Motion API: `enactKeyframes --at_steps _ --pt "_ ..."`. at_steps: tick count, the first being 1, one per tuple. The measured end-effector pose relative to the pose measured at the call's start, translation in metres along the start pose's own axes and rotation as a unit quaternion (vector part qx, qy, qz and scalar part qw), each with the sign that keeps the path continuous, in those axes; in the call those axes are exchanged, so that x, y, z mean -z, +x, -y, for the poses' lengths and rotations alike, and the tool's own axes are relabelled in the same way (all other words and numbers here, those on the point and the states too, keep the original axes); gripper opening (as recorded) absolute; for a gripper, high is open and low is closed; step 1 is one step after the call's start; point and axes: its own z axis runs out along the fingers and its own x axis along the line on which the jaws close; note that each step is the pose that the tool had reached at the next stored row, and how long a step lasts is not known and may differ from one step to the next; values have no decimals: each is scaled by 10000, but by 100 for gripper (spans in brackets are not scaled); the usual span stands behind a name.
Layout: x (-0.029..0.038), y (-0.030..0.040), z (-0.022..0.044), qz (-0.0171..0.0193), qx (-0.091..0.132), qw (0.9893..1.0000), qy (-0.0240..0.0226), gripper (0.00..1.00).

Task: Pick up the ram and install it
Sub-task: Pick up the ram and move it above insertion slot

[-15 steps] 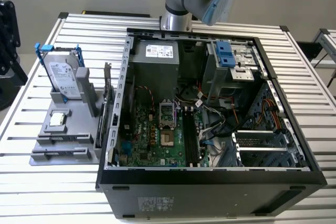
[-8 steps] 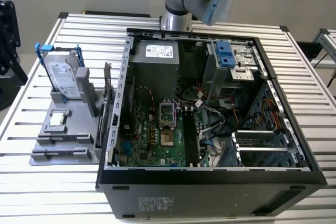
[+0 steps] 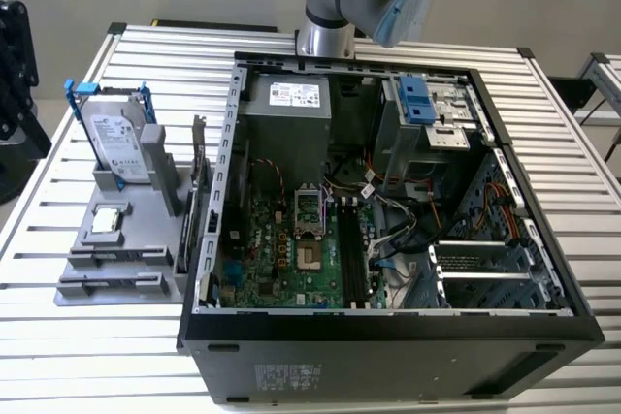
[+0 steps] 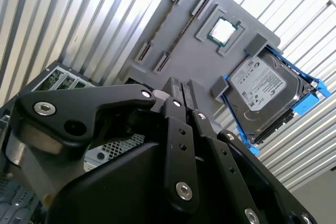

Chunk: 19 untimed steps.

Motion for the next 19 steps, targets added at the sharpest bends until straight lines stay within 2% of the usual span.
enactKeyframes --at_steps 19 --pt "-13 0 1 1 -17 10000 -1 100"
